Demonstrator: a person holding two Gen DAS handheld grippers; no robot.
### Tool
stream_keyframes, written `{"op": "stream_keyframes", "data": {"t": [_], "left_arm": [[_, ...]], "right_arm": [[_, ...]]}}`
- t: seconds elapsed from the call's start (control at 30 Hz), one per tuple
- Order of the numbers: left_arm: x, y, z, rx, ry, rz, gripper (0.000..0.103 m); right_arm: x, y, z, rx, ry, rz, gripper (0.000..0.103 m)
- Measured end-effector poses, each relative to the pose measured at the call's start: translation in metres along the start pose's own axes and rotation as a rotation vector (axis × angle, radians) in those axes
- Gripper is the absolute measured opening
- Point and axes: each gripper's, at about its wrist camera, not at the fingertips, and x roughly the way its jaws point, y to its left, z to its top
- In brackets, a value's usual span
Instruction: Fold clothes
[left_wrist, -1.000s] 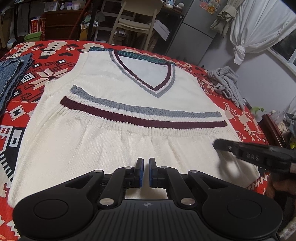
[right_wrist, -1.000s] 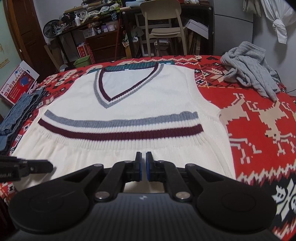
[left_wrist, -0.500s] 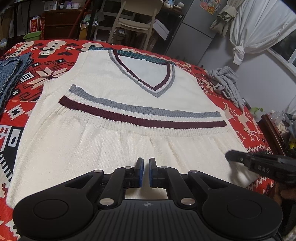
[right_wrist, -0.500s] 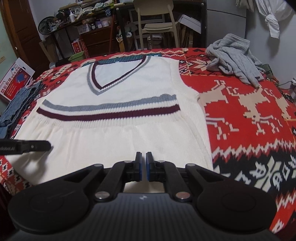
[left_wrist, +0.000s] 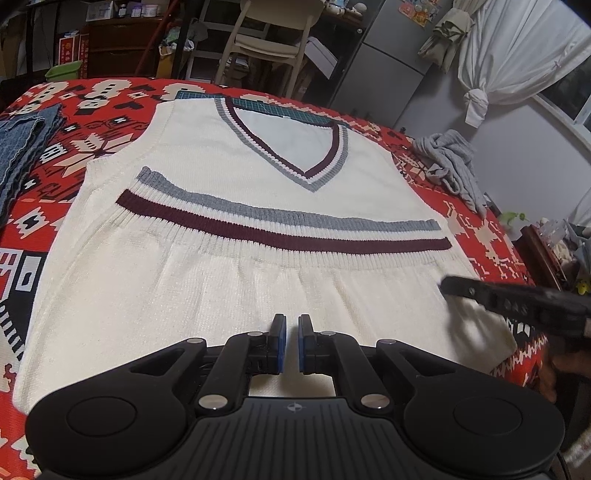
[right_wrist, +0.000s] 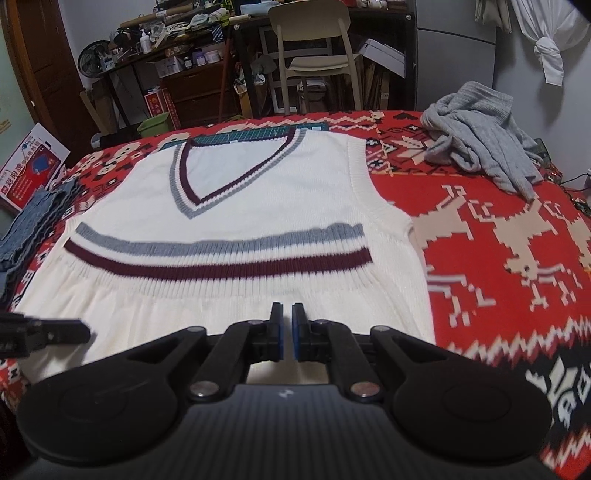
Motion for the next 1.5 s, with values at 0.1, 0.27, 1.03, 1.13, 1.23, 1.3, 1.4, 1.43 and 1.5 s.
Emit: {"op": "stream_keyframes", "data": {"t": [0.1, 0.27, 1.03, 1.13, 1.23, 1.3, 1.4, 1.43, 1.5], "left_arm": [[0.001, -0.001, 0.001, 0.002, 0.000, 0.000, 0.005], [0.002, -0.003, 0.001, 0.005, -0.002, 0.001, 0.005], [0.003, 0.001, 0.002, -0.014, -0.004, -0.008, 0.005], [0.003, -0.001, 0.001, -0.009, -0.004, -0.007, 0.005], [0.002, -0.001, 0.000, -0.012, -0.001, -0.005, 0.005], [0.001, -0.001, 0.000, -0.014, 0.001, -0.002, 0.005], [0.000, -0.002, -0.001, -0.009, 0.002, 0.003, 0.005], [0.000, -0.002, -0.001, -0.009, 0.003, 0.003, 0.005], [0.000, -0.002, -0.001, -0.010, 0.005, 0.003, 0.005]], "right_arm": [[-0.008, -0.003, -0.008, 0.003, 0.011, -0.003, 0.005], [0.001, -0.004, 0.000, 0.003, 0.005, -0.001, 0.004], [-0.012, -0.018, -0.013, 0.024, 0.029, -0.015, 0.004], [-0.011, -0.019, -0.012, 0.023, 0.027, -0.017, 0.004], [-0.010, -0.020, -0.010, 0.021, 0.025, -0.018, 0.004], [-0.004, -0.018, -0.004, 0.017, 0.020, -0.022, 0.004], [0.009, -0.013, 0.011, -0.004, 0.002, -0.021, 0.004], [0.013, -0.012, 0.014, -0.005, 0.002, -0.016, 0.004], [0.017, -0.010, 0.018, -0.012, 0.003, -0.011, 0.004]]}}
